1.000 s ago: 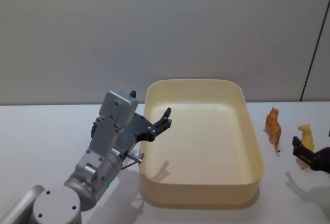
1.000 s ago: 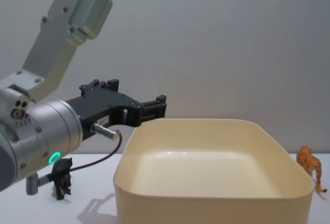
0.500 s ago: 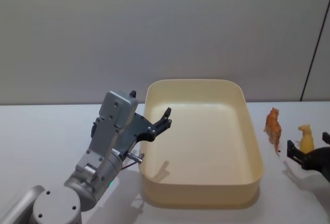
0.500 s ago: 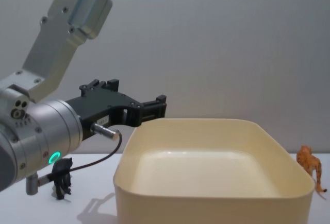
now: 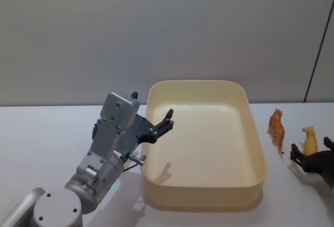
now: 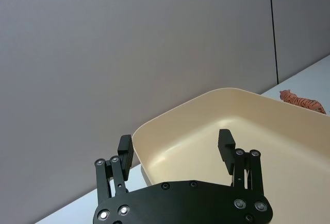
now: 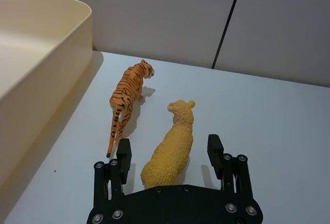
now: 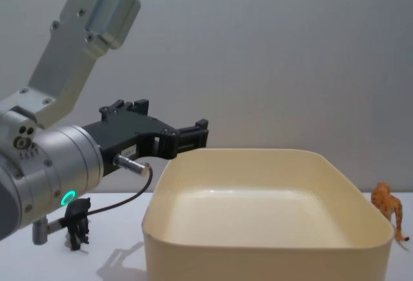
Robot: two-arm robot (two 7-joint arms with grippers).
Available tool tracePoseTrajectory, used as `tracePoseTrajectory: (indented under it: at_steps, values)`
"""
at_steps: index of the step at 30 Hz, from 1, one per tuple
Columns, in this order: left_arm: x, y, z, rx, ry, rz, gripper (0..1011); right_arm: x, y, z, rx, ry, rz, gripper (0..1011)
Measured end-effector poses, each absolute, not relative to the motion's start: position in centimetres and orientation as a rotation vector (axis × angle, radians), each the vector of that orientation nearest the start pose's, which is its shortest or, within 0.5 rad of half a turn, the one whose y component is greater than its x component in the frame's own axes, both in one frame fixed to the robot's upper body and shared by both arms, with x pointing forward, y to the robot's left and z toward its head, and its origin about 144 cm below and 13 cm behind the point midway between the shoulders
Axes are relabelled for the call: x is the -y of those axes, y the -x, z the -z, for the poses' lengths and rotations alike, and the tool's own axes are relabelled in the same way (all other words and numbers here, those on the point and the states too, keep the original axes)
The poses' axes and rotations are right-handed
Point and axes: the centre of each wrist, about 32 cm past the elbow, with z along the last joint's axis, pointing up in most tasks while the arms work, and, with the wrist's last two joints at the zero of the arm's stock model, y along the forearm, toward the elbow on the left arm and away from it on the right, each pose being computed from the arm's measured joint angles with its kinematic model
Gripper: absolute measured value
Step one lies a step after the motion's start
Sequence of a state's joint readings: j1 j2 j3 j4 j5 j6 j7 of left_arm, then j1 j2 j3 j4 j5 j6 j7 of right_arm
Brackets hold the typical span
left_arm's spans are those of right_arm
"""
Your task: Pick up the toy alternately with two hands and place it into the central storage box.
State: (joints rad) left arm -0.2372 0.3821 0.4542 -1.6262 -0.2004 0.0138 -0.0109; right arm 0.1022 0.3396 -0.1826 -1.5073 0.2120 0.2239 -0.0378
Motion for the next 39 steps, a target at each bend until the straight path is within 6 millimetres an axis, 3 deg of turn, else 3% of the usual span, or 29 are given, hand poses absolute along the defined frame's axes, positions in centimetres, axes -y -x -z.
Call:
tracePoseTrajectory:
  at_steps: [2,17,29,39]
  values:
    - [-19.8,-49.2,-120.4,0.268,-0.061,-1.124,1001,27.7,-48.5,-115.1,-0.053,0.308,1.467,902]
    - [-19.8,-49.2,-120.4,0.268,-0.061,-1.124,1001,27.4,-49.0,-114.7,-0.056,0.327,1.481,413]
    - [-19.8,-49.2,-120.4,0.268,-0.061,-1.124,1001,27.6,-48.8,-114.8,-0.043,0.314,1.468,383]
    - [-19.8,-49.2,-120.4,0.268,-0.061,-1.124,1001,28.7,-47.5,-116.8,-0.004,0.238,1.397,382]
